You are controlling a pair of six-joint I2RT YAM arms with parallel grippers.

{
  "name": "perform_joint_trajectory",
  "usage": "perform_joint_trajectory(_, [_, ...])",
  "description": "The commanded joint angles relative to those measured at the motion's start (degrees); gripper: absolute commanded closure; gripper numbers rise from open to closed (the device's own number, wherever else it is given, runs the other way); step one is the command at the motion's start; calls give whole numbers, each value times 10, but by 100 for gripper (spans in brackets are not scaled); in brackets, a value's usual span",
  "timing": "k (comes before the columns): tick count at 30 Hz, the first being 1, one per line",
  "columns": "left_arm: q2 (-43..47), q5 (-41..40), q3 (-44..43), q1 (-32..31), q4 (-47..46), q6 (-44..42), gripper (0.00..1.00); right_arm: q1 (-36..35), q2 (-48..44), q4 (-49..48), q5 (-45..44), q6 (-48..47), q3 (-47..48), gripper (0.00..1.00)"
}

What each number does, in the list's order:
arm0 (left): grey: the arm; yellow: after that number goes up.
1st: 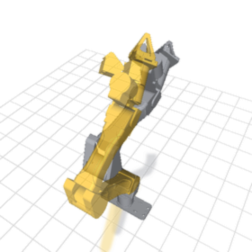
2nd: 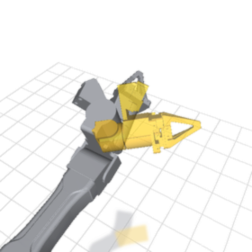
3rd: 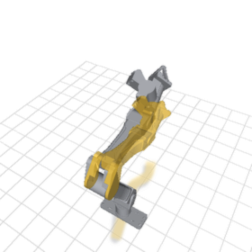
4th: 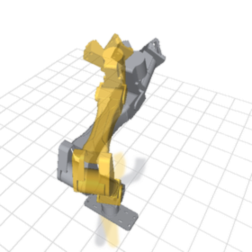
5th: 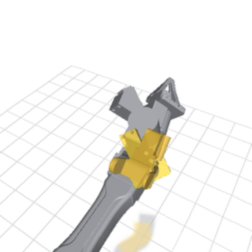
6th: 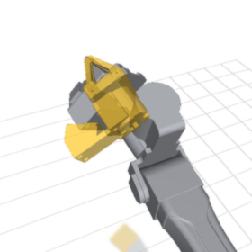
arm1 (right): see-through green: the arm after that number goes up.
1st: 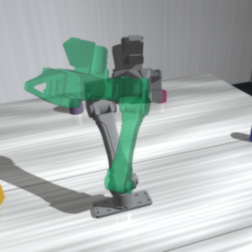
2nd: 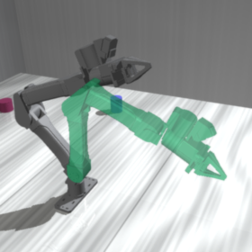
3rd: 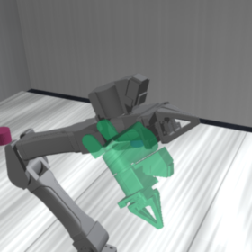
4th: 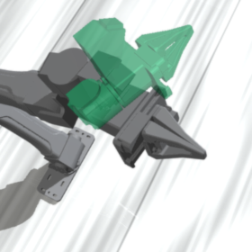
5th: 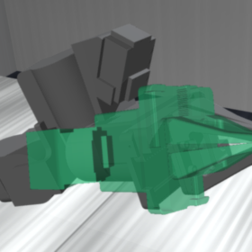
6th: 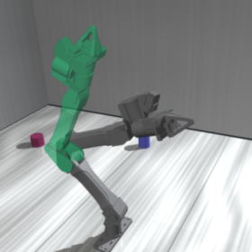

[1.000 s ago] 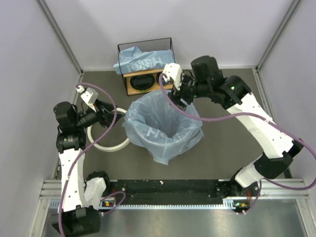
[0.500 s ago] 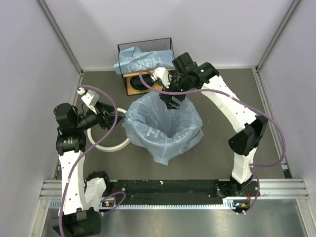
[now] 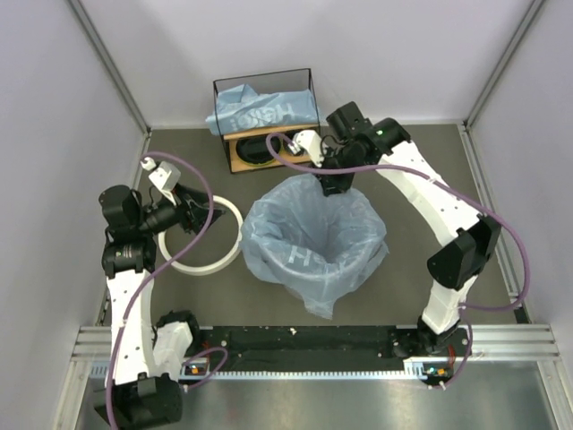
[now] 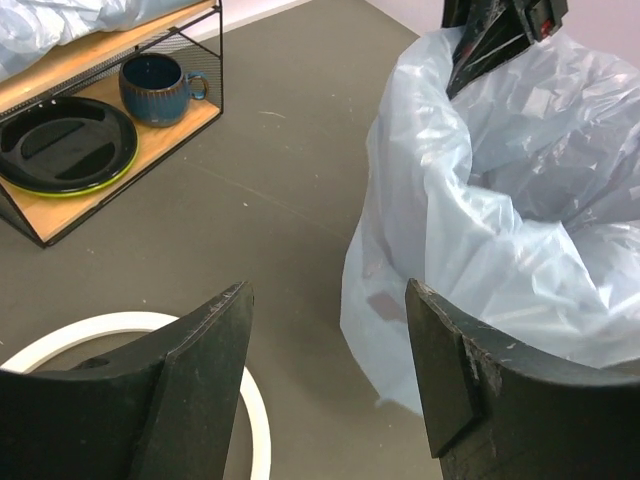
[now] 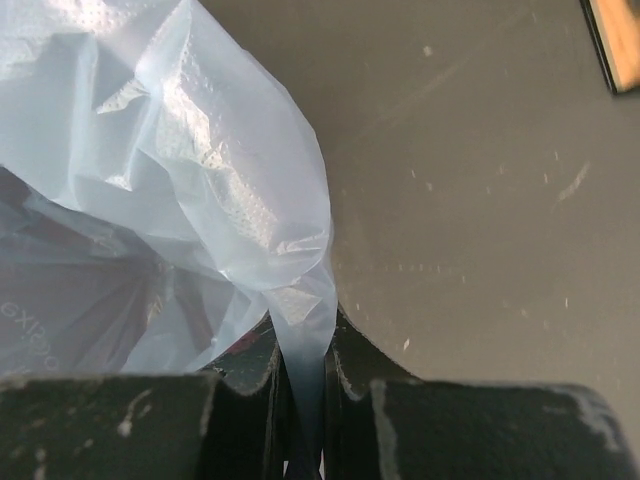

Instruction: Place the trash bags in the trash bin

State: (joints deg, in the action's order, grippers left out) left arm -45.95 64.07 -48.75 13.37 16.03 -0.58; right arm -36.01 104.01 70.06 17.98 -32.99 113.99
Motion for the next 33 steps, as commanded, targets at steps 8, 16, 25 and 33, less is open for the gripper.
perform_joint_trajectory(8, [-41,-27,-28,-33,-32,23,32,108,-101,-55,-132,107,-94,100])
perform_joint_trajectory(16, [-116,-140,-142,-91,117,-33,1,110,-138,-63,-123,129,-134,27])
perform_joint_trajectory(25, [-159,-261,-293,-74,221,-29,1,123,-211,-41,-37,133,-41,17])
perform_joint_trajectory(33, [-53,-82,-110,-65,-100,149,1,34,-231,-58,36,146,-67,31])
